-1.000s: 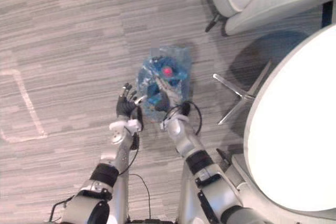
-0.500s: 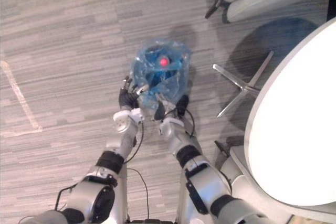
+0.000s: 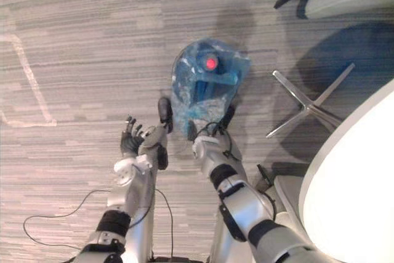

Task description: Gather rubbish on tea table into small bin, then transfer packed bag to large trash can.

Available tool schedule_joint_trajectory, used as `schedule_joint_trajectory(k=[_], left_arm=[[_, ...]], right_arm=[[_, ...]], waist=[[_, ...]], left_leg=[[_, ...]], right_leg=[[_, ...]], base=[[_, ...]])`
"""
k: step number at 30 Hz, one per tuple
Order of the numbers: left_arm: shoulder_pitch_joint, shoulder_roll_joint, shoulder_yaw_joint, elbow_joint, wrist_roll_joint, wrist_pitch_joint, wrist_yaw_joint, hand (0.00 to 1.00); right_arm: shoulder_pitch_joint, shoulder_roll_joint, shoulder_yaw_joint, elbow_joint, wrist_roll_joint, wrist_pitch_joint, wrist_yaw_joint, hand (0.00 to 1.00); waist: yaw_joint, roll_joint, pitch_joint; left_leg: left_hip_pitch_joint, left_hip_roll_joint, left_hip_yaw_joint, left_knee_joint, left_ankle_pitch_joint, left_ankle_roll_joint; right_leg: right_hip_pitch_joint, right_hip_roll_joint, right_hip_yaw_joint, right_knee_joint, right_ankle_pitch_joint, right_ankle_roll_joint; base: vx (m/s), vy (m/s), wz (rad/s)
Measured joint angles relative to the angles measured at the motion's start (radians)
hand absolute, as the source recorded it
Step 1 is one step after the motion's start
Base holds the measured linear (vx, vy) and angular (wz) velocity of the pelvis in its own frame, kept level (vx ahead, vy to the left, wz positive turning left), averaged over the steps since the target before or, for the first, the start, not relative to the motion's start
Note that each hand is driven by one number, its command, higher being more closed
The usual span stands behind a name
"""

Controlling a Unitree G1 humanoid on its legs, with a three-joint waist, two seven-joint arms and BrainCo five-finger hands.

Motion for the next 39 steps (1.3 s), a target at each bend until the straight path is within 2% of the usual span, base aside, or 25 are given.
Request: schedule_joint_trajectory(k=[6,9,11,13,17,23,28,31,35,39], left_arm=[[-0.002,0.000,-0.002,0.010,0.017,0.002,0.000,0.00],[-0.003,0.000,0.003,0.048,0.028,0.006,-0.001,0.00],[-0.002,0.000,0.002,0.073,0.035,0.012,-0.003,0.00],[0.003,0.003,0.001,0.098,0.036,0.020,-0.008,0.00],[0.051,0.025,-0.014,0.111,0.055,0.034,-0.023,0.00],[0.174,0.048,-0.033,0.167,0.068,0.051,-0.042,0.00],[0.197,0.082,-0.080,0.268,0.099,0.066,-0.068,0.00],[0.199,0.109,-0.111,0.341,0.119,0.076,-0.083,0.00],[0.217,0.123,-0.115,0.369,0.143,0.087,-0.089,0.00],[0.235,0.144,-0.131,0.370,0.152,0.087,-0.103,0.00]], right_arm=[[0.051,-0.020,0.001,-0.135,0.060,-0.006,-0.015,1.00],[0.105,-0.037,-0.001,-0.243,0.086,-0.015,-0.023,1.00],[0.162,-0.039,-0.004,-0.333,0.106,-0.016,-0.022,1.00],[0.233,-0.037,-0.004,-0.426,0.136,-0.017,-0.017,1.00],[0.350,-0.035,-0.004,-0.570,0.195,-0.026,0.007,1.00],[0.531,-0.032,0.002,-0.741,0.296,-0.048,0.049,1.00],[0.590,-0.028,0.007,-0.745,0.355,-0.073,0.098,1.00],[0.592,-0.029,0.034,-0.745,0.398,-0.092,0.126,1.00],[0.596,-0.033,0.053,-0.747,0.502,-0.125,0.175,1.00],[0.615,-0.038,0.062,-0.798,0.549,-0.131,0.213,1.00]], waist=[[0.002,0.002,-0.002],[0.004,0.004,-0.017],[0.004,0.002,-0.018],[0.003,0.002,-0.050],[-0.003,-0.003,-0.073],[-0.017,-0.036,-0.171],[-0.024,-0.056,-0.221],[-0.042,-0.065,-0.248],[-0.058,-0.065,-0.273],[-0.079,-0.060,-0.294]], left_leg=[[0.033,0.021,-0.002,0.038,-0.010,0.001],[0.068,0.034,-0.001,0.057,-0.034,0.006],[0.122,0.041,-0.002,0.056,-0.041,-0.003],[0.157,0.048,-0.001,0.052,-0.046,-0.009],[0.278,0.061,0.000,0.042,-0.059,-0.012],[0.500,0.056,0.010,-0.051,-0.064,-0.021],[0.665,0.037,0.029,-0.156,-0.043,-0.037],[0.748,0.025,0.046,-0.230,-0.025,-0.036],[0.864,0.014,0.072,-0.300,-0.014,-0.043],[0.956,0.005,0.094,-0.366,0.000,-0.046]], right_leg=[[0.050,0.017,-0.002,0.003,0.001,-0.002],[0.092,0.028,0.001,0.005,0.003,-0.004],[0.147,0.035,-0.001,0.000,0.000,-0.007],[0.183,0.041,-0.004,-0.011,-0.009,0.000],[0.312,0.061,-0.005,-0.047,-0.016,0.002],[0.530,0.072,-0.015,-0.137,-0.030,0.014],[0.686,0.082,-0.002,-0.242,-0.002,0.020],[0.756,0.087,0.013,-0.308,0.019,0.030],[0.850,0.096,0.050,-0.370,0.036,0.046],[0.912,0.100,0.078,-0.403,0.048,0.057]], base=[[-0.02,-0.018,-0.08],[-0.03,-0.017,-0.15],[-0.03,-0.030,-0.06],[-0.01,-0.040,-0.04],[0.03,-0.047,-0.07],[0.09,-0.035,0.03],[0.11,-0.019,-0.04],[0.08,0.000,-0.11],[0.08,0.009,-0.21],[0.04,0.008,-0.20]])
